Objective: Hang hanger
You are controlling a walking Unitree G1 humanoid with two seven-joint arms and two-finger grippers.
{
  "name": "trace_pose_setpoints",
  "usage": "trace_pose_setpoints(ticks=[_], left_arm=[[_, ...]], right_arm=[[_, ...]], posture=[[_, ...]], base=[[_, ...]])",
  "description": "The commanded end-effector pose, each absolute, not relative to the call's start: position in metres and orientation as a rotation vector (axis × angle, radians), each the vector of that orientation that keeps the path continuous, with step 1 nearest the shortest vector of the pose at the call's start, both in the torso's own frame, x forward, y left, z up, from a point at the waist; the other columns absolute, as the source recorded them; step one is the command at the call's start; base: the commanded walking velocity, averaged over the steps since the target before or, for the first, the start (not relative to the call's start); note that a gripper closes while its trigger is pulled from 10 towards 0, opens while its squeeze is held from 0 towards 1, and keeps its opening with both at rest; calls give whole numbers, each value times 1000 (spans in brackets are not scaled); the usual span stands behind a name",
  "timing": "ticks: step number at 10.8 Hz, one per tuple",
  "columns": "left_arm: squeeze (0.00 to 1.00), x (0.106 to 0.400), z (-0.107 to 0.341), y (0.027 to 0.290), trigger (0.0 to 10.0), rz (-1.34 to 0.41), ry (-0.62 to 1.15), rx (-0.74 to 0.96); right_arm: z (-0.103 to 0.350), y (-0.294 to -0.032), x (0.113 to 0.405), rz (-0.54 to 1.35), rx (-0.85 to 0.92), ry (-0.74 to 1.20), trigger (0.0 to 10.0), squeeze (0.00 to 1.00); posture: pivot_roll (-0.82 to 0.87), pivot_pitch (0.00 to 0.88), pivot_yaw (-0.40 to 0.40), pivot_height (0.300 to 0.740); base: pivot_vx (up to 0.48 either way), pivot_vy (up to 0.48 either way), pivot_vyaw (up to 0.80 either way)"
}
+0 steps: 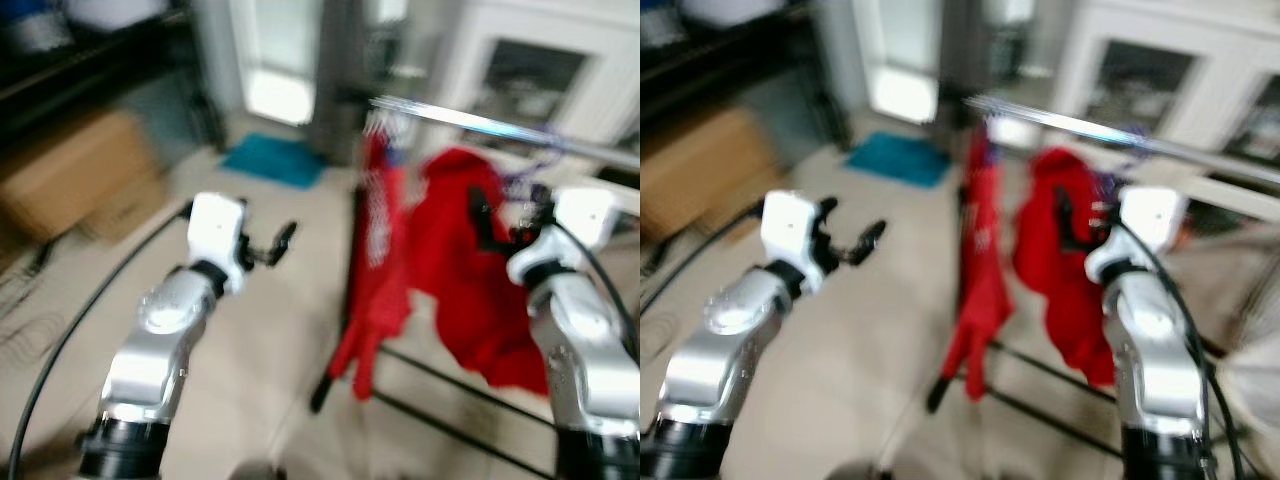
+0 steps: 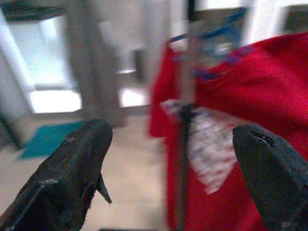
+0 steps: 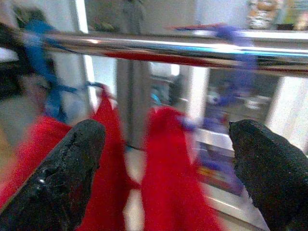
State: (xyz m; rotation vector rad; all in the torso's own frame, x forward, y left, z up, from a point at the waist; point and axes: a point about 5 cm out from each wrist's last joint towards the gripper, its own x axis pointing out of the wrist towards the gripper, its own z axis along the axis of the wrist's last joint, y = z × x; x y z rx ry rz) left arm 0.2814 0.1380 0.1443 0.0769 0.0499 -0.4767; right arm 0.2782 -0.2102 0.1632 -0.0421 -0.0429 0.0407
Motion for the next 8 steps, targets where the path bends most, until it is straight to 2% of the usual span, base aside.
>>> trace_pose_setpoints(ticks=[1, 4, 7, 8], left_arm=[[129, 280, 147, 126, 10000, -550, 41, 74], [129, 271, 146, 121, 10000, -722, 79, 58], [0, 266, 147, 114, 10000, -920, 143, 53], [0, 263, 149, 111, 10000, -1001, 164, 65]], right_arm=[[167, -221, 280, 12, -47, -35, 10000, 1000], [179, -251, 284, -11, -99, 34, 10000, 1000], [181, -259, 299, 89, -3, 208, 10000, 1000], [182, -263, 318, 99, -37, 225, 10000, 0]], posture=[[-10, 0, -1, 740], [-9, 0, -11, 740], [-15, 0, -10, 740], [-20, 0, -3, 740]], base=[[0, 0, 0], [0, 0, 0], [0, 0, 0], [0, 0, 0]])
